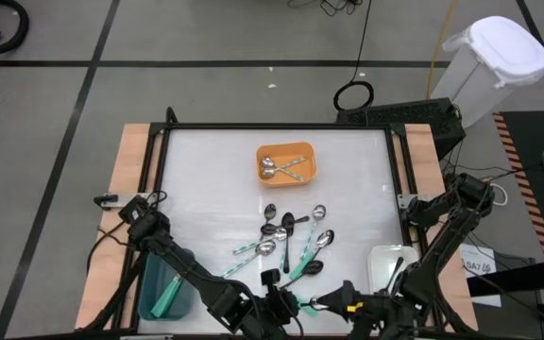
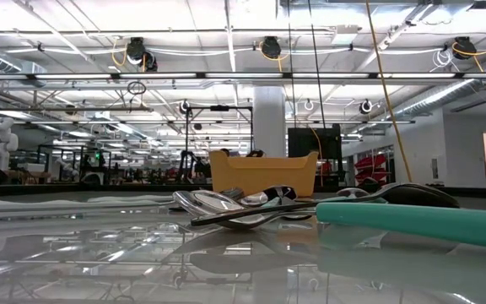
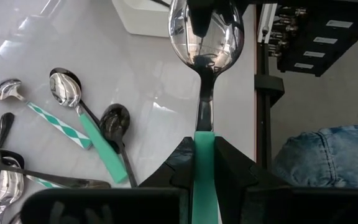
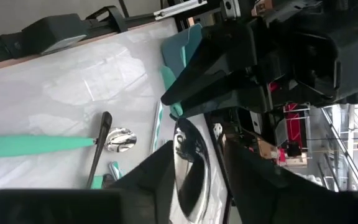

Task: Sort silverware by color (type)
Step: Put the green spoon into the blue bin

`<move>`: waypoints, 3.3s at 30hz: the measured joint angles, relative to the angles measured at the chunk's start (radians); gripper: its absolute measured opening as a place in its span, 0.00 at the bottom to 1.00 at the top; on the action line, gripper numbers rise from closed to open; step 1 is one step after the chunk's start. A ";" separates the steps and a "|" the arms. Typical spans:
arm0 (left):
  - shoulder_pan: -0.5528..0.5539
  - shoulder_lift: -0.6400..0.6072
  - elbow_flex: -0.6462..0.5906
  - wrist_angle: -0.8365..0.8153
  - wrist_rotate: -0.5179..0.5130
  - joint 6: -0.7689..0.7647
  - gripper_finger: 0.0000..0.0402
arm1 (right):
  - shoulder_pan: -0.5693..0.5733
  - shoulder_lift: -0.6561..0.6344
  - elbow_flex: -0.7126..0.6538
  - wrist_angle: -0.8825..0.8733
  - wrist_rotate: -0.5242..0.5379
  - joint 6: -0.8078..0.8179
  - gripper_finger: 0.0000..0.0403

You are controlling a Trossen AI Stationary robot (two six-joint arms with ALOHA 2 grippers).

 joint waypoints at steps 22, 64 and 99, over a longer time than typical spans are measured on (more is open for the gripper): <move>0.000 0.000 0.001 0.035 -0.167 0.043 0.28 | 0.002 -0.001 -0.001 -0.006 -0.008 0.082 0.01; 0.038 0.001 0.001 0.023 -0.286 0.200 0.30 | -0.070 -0.189 0.000 -0.746 0.041 1.362 0.01; 0.066 0.001 0.000 -0.138 -0.268 0.068 0.30 | -0.192 -0.642 -0.636 0.018 -0.108 1.212 0.01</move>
